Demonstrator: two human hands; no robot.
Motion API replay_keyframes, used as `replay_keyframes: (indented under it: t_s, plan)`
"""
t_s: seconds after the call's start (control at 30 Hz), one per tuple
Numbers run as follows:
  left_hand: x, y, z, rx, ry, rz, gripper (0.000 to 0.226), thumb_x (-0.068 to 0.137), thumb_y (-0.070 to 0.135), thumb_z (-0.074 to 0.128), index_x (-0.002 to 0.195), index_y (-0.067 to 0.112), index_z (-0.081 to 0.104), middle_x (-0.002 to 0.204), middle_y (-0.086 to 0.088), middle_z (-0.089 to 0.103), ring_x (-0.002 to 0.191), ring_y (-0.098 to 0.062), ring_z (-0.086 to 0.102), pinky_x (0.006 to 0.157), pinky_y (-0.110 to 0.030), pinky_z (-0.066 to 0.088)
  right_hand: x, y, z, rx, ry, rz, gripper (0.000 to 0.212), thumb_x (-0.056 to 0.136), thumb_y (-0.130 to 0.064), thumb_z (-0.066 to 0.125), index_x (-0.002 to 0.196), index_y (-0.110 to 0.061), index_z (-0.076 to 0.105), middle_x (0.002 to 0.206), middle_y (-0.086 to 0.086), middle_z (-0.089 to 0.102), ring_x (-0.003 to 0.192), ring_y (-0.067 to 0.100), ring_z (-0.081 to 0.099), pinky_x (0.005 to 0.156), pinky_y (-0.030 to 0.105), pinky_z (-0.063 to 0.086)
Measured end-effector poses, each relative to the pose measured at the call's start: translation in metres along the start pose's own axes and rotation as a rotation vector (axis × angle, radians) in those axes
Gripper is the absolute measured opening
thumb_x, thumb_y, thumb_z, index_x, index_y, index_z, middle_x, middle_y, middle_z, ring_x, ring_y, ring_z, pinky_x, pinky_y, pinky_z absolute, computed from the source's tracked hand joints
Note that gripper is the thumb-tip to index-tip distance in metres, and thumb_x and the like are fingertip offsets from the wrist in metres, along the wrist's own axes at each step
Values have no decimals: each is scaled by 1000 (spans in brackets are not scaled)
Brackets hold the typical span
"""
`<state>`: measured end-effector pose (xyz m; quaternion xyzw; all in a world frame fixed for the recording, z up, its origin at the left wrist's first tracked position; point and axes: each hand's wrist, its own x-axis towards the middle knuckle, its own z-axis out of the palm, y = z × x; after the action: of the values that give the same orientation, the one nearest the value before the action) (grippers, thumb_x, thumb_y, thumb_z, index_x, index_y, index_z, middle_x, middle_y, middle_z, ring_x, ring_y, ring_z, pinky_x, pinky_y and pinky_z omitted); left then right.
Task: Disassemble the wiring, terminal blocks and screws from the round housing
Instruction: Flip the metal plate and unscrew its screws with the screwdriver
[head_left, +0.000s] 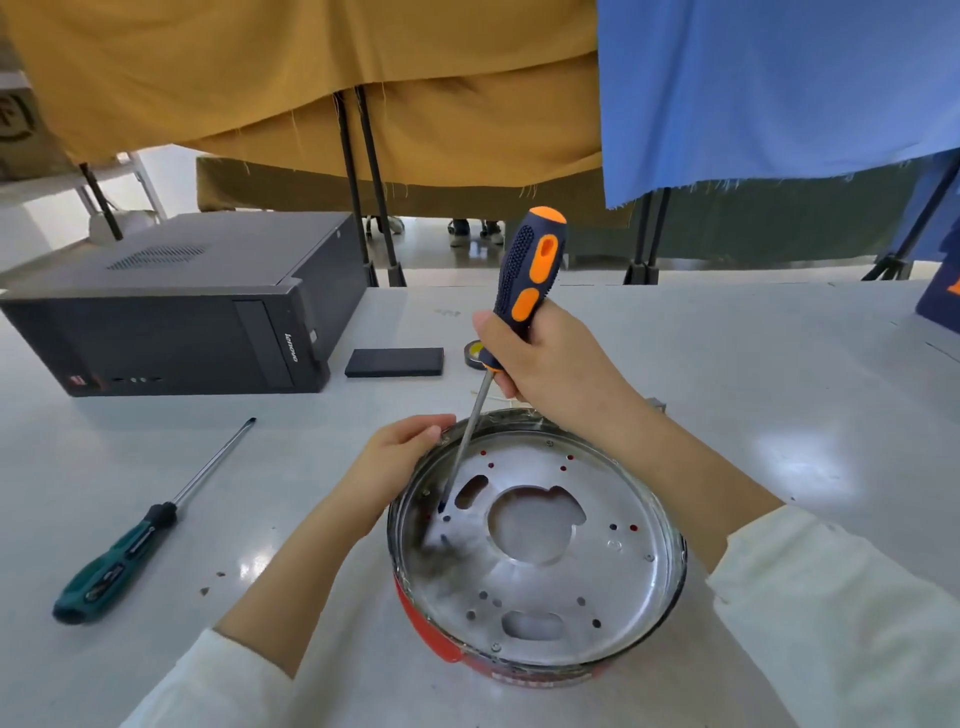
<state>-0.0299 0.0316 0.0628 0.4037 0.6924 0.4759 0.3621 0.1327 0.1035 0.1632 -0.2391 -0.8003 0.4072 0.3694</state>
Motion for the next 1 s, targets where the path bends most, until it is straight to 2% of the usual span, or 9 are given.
replay_keyframes:
  t_s: [0.07, 0.2, 0.3, 0.53, 0.73, 1.0]
  plan:
    - [3, -4, 2, -86, 5, -23, 26, 100, 18, 49, 120, 23, 65, 114, -3, 70, 106, -20, 66, 99, -38, 49, 5, -1, 3, -3, 22, -16, 27, 97, -32, 50, 75, -17, 45, 49, -13, 51, 43, 3, 47, 47, 12, 39]
    - [2, -8, 1, -274, -17, -75, 27, 100, 17, 47, 108, 23, 72, 105, -4, 74, 97, -21, 70, 85, -33, 54, 8, 2, 6, -56, 30, -40, 27, 97, -32, 50, 78, -13, 48, 50, -9, 50, 44, 3, 49, 47, 10, 38]
    - [2, -12, 2, -367, -30, -85, 27, 99, 16, 47, 107, 20, 73, 104, -7, 74, 96, -23, 71, 82, -34, 54, 7, 7, 9, -75, 28, -46, 27, 98, -32, 50, 78, -12, 48, 51, -7, 51, 45, 2, 49, 49, 10, 39]
    - [2, -11, 2, -442, -52, -85, 30, 100, 14, 46, 101, 20, 76, 103, -9, 74, 94, -23, 72, 68, -27, 58, 8, 10, 15, -69, 9, -42, 27, 98, -31, 49, 81, -11, 49, 52, -7, 52, 44, 2, 49, 49, 10, 38]
    - [3, -12, 4, -449, -58, -81, 29, 99, 14, 46, 105, 20, 74, 103, -10, 74, 94, -24, 72, 69, -28, 58, 9, 12, 14, -61, -1, -44, 26, 98, -32, 50, 83, -11, 49, 53, -7, 52, 45, 2, 50, 49, 10, 39]
    - [3, -11, 4, -461, -81, -59, 34, 100, 13, 45, 97, 23, 77, 102, -9, 74, 92, -22, 72, 66, -25, 58, 12, 10, 17, -74, -30, -52, 24, 96, -38, 51, 83, -18, 47, 52, -9, 53, 50, 2, 52, 53, 14, 44]
